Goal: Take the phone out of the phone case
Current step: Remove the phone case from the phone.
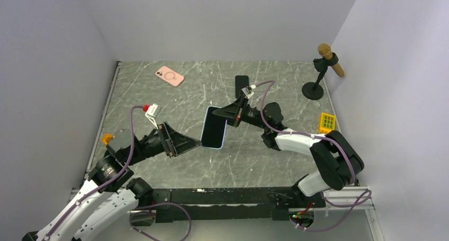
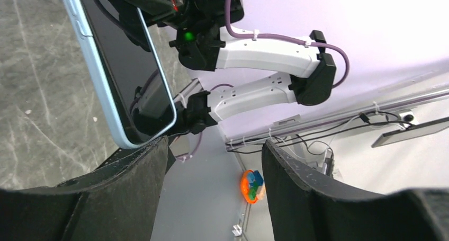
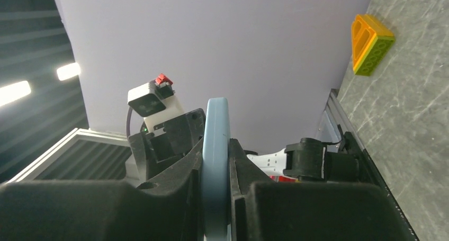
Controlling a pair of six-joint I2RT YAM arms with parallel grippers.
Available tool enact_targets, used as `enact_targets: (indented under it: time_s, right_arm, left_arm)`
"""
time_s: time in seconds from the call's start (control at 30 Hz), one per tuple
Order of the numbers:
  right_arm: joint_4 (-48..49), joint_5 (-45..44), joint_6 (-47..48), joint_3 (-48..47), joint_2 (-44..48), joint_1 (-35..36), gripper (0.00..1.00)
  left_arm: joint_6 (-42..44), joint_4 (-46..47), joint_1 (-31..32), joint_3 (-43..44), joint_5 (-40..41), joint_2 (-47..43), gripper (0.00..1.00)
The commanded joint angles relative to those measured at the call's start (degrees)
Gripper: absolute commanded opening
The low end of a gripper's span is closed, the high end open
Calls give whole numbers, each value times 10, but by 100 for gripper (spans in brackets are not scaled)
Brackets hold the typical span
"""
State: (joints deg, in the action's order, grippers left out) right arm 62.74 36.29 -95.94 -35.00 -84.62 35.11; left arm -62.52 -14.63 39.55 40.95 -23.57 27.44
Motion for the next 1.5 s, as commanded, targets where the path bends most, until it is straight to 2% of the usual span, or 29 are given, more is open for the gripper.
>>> enact_targets:
  time_s: [0.0, 0.13, 0.3, 0.6, 0.8, 0.93, 1.47]
  right_arm:
    - [18, -10, 3, -34, 20, -3, 0]
    - [23, -11, -2, -38, 22, -3, 0]
    - [22, -10, -3, -38, 27, -3, 0]
    - [67, -11, -30, -21, 20, -3, 0]
    - [80, -12, -37, -22, 14, -3, 0]
    - [73, -10, -31, -26, 16, -2, 0]
    - [109, -14, -32, -32, -8, 43, 0]
  left_arm:
    - [-47, 70, 0, -24, -26, -13, 70]
    - [-64, 94, 1, -42, -31, -9, 70]
    - [-60, 66, 0, -38, -12, -3, 72]
    - [-70, 74, 0, -60, -2, -3, 73]
    - [-63, 53, 0, -58, 14, -11, 74]
    - [-70, 73, 0, -65, 11, -7, 75]
    - [-83, 102, 0, -63, 22, 48, 73]
